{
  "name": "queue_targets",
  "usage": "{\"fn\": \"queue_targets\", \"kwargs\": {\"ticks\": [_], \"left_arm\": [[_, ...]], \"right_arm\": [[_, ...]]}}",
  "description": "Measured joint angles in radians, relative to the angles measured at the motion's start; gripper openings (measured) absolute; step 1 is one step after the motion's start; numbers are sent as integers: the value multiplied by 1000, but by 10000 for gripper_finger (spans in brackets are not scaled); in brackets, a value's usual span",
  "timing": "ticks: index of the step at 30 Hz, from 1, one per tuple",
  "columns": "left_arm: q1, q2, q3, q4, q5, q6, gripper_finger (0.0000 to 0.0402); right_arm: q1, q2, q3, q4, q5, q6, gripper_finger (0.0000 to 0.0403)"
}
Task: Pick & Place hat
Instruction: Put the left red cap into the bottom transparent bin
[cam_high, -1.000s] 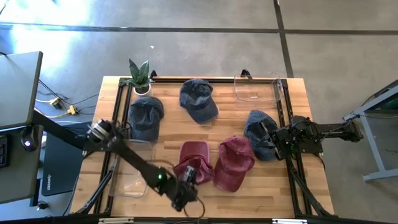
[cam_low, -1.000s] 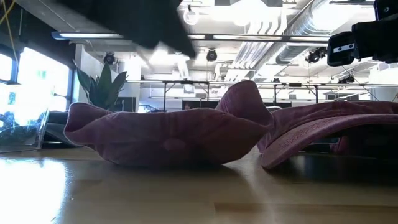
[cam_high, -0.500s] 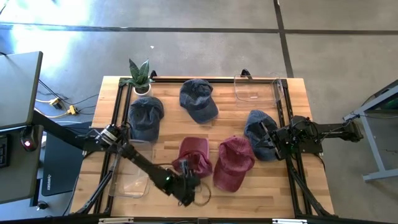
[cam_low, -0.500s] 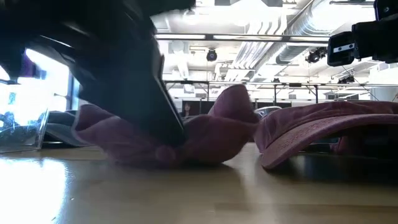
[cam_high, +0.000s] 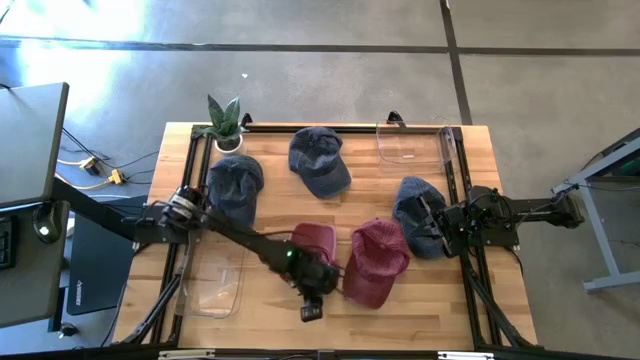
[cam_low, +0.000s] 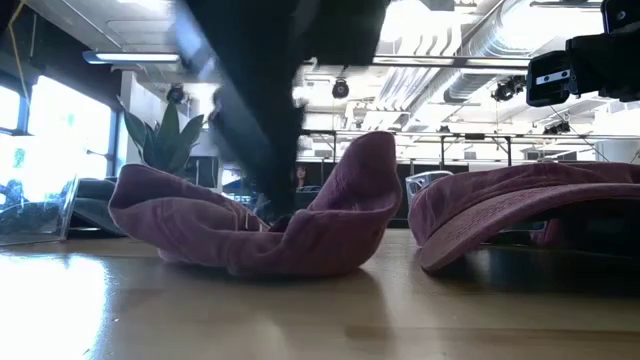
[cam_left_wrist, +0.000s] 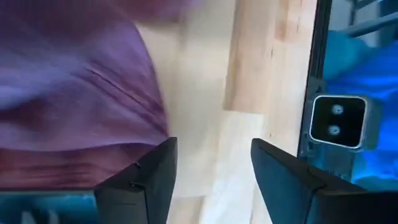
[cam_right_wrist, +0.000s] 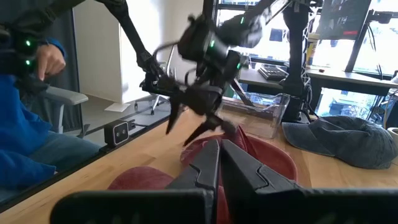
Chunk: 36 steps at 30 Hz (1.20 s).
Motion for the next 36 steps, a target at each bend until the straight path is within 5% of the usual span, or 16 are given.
{"fn": "queue_targets", "kwargs": {"ticks": [6, 10, 23, 32, 36], "left_arm": [[18, -3, 258, -438, -245, 105, 204], [37, 1, 274, -606, -383, 90, 205], [149, 15, -30, -305, -297, 19, 192], [136, 14, -45, -317, -444, -42, 23], [93, 14, 28, -371, -541, -108, 28]], "right_arm": [[0, 0, 0, 0, 0, 0, 12], [0, 0, 0, 0, 0, 0, 12], [0, 0, 0, 0, 0, 0, 12], [0, 0, 0, 0, 0, 0, 12], [0, 0, 0, 0, 0, 0, 12]]}}
